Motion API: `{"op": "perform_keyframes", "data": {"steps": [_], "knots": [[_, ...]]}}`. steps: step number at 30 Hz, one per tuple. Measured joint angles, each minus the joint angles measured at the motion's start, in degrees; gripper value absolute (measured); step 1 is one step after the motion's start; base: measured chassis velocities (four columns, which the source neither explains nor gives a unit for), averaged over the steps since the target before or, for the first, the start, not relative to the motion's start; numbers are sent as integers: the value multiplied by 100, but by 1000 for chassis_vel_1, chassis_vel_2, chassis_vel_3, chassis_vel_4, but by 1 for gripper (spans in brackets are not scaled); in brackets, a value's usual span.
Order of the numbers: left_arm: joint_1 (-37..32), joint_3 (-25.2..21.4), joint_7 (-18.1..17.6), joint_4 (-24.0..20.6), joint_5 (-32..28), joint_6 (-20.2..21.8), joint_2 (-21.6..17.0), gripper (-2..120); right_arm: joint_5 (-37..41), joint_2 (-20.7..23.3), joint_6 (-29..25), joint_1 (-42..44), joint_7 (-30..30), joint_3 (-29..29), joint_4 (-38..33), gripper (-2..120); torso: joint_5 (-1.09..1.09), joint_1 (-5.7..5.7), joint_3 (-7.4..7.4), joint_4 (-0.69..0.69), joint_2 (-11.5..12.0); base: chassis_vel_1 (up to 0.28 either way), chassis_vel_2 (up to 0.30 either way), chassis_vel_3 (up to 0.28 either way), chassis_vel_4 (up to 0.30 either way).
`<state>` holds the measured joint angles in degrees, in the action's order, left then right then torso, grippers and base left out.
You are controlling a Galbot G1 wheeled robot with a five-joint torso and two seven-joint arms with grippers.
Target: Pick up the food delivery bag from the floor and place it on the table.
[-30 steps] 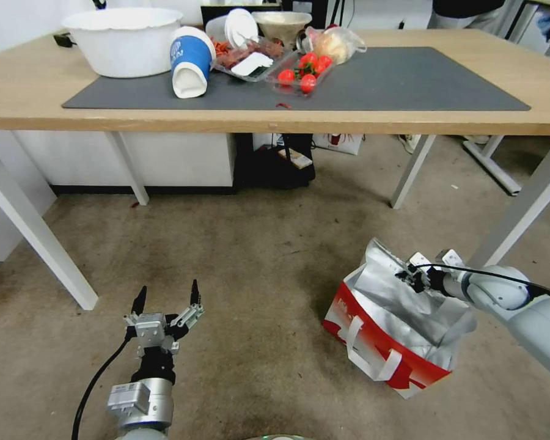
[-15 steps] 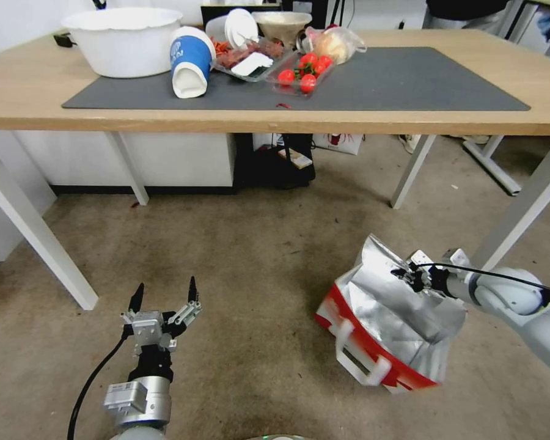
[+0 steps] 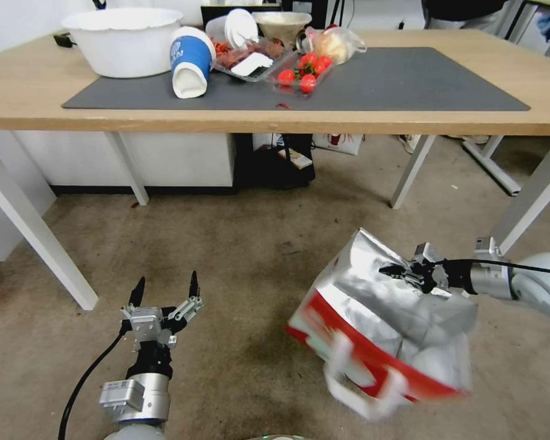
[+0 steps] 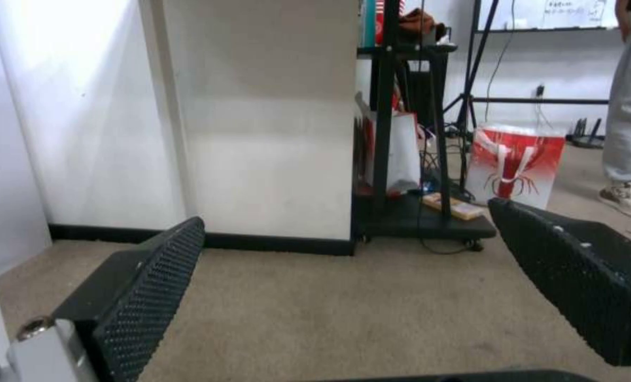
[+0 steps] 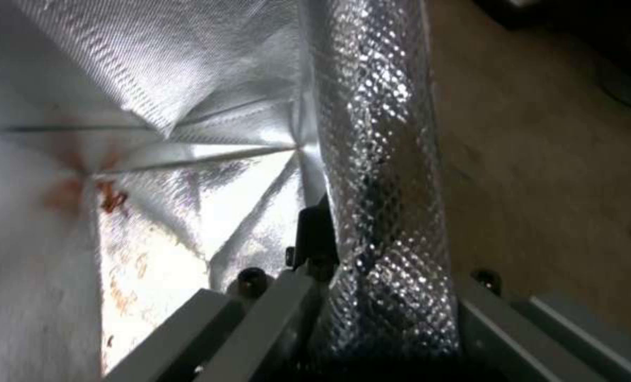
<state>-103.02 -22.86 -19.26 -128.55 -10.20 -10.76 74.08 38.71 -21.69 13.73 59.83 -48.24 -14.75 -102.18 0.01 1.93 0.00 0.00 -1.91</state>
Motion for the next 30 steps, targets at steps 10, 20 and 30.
{"op": "perform_keyframes", "data": {"steps": [10,20,30], "knots": [[-25,-54,41,-82,3,5,2,100,222,106,168,-176,-196,281,-898,0,-1,0,0,1,0,0,0,0,0],[-15,-42,105,-82,110,5,32,100,223,206,195,-102,-236,265,-1138,0,-1,0,0,-1,0,0,0,0,0],[-19,-16,126,-37,214,12,31,100,183,140,193,-21,-235,257,-1125,0,0,0,0,0,0,0,0,0,0]]}}
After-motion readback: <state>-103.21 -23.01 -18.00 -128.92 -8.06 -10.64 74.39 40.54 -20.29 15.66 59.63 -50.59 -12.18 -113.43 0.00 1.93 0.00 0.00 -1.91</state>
